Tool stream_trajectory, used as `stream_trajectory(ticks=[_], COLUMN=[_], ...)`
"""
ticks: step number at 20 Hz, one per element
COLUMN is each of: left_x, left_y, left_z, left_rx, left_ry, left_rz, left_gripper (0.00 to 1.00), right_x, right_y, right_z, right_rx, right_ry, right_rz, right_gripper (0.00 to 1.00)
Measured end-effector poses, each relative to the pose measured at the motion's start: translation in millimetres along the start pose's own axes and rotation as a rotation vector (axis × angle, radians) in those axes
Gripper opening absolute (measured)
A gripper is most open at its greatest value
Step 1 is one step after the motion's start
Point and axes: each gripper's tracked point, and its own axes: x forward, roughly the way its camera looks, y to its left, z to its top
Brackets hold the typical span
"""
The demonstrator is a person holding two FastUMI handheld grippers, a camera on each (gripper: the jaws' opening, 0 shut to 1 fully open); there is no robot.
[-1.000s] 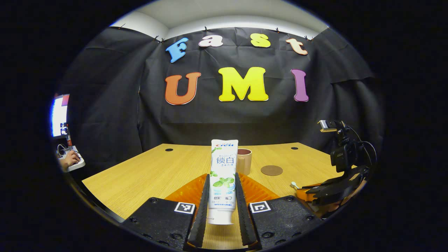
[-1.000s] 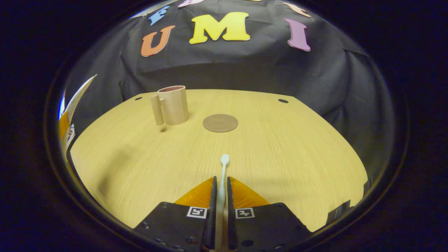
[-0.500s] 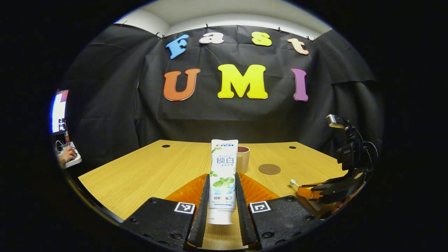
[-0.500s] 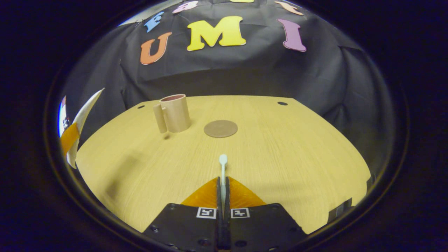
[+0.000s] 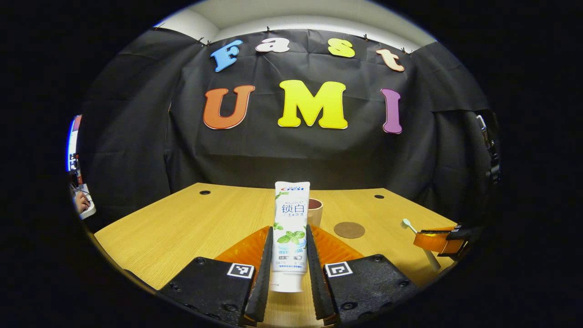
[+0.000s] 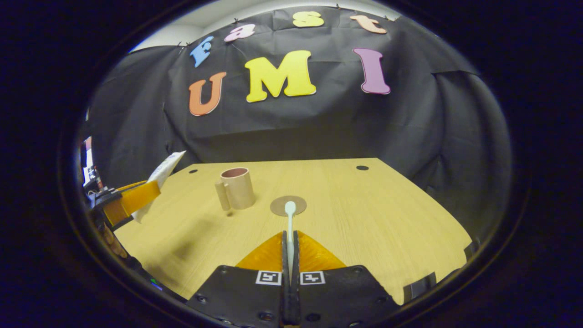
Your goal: Put the toothbrush and toothpaste on the desktop into the cup, then pick up the cup and place it on the coaster on the desktop.
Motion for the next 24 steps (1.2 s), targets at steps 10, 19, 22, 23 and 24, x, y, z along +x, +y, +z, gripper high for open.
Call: stream_trajectory(ticks=[10,19,22,23,24], left_x=[100.4,175.0,183.6,185.3,185.6], left_y=[-18.7,-31.9,-26.2,-25.7,-24.7], left_z=[78.3,56.1,35.3,31.2,27.5], left_rx=[0.077,-0.051,-0.081,-0.083,-0.076], left_ry=[-0.132,-0.033,0.008,0.014,0.029], left_rz=[-0.026,-0.031,-0.012,-0.009,-0.005], left_gripper=[0.41,0.42,0.43,0.43,0.44], right_x=[6.9,13.7,18.9,20.2,20.2], right_y=[-29.9,-67.2,-70.0,-71.4,-70.9], right_z=[8.3,4.1,-2.4,-6.4,-8.7], right_rx=[0.085,0.088,0.101,0.103,0.109], right_ry=[-0.012,-0.016,0.001,0.008,0.015], right_rz=[-0.005,-0.045,-0.041,-0.038,-0.029], right_gripper=[0.0,0.0,0.0,0.0,0.0])
